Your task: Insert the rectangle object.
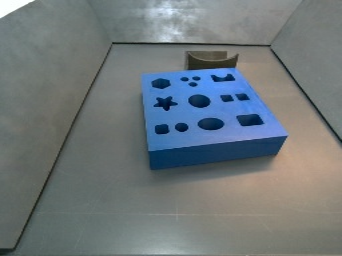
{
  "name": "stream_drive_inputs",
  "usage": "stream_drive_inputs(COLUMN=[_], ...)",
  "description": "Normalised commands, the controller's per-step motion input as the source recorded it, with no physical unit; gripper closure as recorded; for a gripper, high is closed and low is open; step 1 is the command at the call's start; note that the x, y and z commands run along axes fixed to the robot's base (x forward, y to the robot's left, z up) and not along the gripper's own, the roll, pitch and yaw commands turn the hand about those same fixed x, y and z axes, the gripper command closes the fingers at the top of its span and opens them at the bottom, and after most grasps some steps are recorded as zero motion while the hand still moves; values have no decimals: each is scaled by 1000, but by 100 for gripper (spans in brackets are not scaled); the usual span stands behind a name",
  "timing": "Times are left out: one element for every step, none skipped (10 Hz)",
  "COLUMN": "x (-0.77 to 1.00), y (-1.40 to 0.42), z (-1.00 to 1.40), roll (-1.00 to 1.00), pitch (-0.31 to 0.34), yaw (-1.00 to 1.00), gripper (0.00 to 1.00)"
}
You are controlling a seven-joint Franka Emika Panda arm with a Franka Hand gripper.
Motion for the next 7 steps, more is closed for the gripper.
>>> stream_drive_inputs(x=[-169, -154, -110, -69, 144, 172, 157], y=[391, 258, 131, 86, -333, -359, -216], z=[-664, -492, -203, -95, 562, 580, 385], roll=[77, 35, 24, 23, 5, 13, 6], pitch=[-443, -425, -327, -230, 511, 583, 552], yaw=[267, 186, 107, 68, -434, -445, -283], gripper=[100, 100, 100, 100, 100, 100, 100])
